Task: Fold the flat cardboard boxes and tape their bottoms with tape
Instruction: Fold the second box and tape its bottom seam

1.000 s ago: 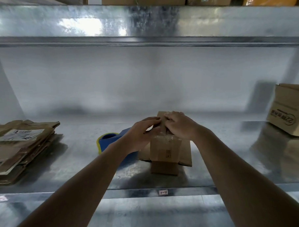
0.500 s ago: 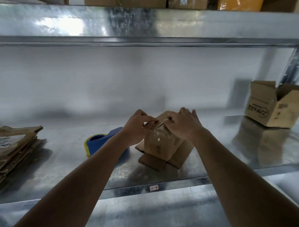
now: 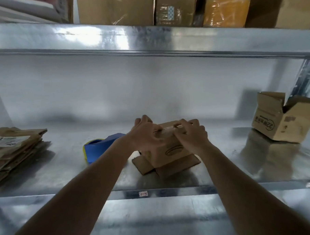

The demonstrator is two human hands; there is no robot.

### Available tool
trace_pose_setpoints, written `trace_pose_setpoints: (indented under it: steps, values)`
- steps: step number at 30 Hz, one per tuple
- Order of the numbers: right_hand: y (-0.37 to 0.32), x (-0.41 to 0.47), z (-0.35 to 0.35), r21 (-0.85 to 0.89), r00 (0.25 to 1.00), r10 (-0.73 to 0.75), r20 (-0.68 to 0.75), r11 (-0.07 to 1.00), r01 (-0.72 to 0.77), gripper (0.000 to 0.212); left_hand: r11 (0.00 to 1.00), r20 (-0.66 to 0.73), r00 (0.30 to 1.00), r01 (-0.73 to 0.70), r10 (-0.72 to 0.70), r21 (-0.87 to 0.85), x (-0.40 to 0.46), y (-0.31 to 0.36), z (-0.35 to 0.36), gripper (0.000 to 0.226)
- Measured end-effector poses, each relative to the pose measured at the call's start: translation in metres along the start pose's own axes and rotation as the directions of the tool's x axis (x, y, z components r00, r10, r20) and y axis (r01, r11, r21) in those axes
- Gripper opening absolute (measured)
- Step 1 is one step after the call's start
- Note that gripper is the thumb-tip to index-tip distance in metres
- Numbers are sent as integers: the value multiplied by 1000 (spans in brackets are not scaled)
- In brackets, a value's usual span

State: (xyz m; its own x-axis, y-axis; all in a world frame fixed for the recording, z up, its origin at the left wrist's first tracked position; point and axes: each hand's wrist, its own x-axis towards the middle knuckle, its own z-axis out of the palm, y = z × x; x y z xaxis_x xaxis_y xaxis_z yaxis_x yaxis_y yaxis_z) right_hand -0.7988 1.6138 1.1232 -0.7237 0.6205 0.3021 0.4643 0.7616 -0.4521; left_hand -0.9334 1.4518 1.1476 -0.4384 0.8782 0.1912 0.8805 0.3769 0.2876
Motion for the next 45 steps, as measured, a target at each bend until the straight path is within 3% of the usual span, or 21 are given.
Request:
trace_pose_setpoints:
  steps: [3, 7, 10, 13, 15, 19, 22, 24, 28, 31, 35, 39, 45]
  values:
    - [14, -1, -3, 93, 991, -20, -132, 995, 33, 38, 986, -44, 997, 63, -56, 156, 5, 4, 7, 41]
    - [36, -3, -5, 346, 961, 90, -261, 938, 6, 28, 964, -112, 990, 116, -92, 238, -1, 19, 17, 40]
    - [46, -11, -13, 534, 967, 167, -191, 845, -40, 25, 965, -121, 991, 92, -63, 246, -6, 28, 21, 56]
    - [47, -19, -12, 638, 978, 190, -88, 764, -91, 37, 975, -193, 976, 137, -103, 176, 0, 33, 30, 55]
    - [45, -22, -10, 662, 985, 170, -33, 742, -105, 46, 977, -191, 974, 155, -126, 147, 5, 40, 34, 45]
    - [37, -22, -10, 689, 984, 167, -58, 720, -81, 25, 987, -76, 991, 121, -113, 102, 12, 44, 41, 45]
    - [37, -19, -5, 654, 977, 172, -125, 755, -49, 20, 1000, -137, 991, -2, -3, -30, 8, 49, 42, 33]
    - [35, -22, -4, 652, 975, 166, -149, 758, -29, 19, 988, -205, 979, -28, -4, -153, 4, 50, 40, 24]
    - [33, -30, -3, 681, 974, 141, -179, 732, 19, 21, 906, -276, 950, 16, -146, -423, -4, 37, 40, 40]
    - [31, -36, 2, 696, 971, 153, -185, 718, 20, 28, 902, -359, 915, 13, -185, -432, -6, 28, 40, 40]
    - [31, -39, 11, 686, 962, 149, -229, 726, 51, 26, 919, -521, 839, -69, -157, -388, -14, 28, 41, 15]
    - [29, -36, 10, 813, 962, 232, -146, 582, -17, 22, 887, -520, 839, -109, -160, -449, -24, 39, 47, 12]
    - [32, -31, 14, 853, 961, 254, -107, 520, -43, 27, 848, -497, 827, -48, -263, -528, -27, 46, 52, 7]
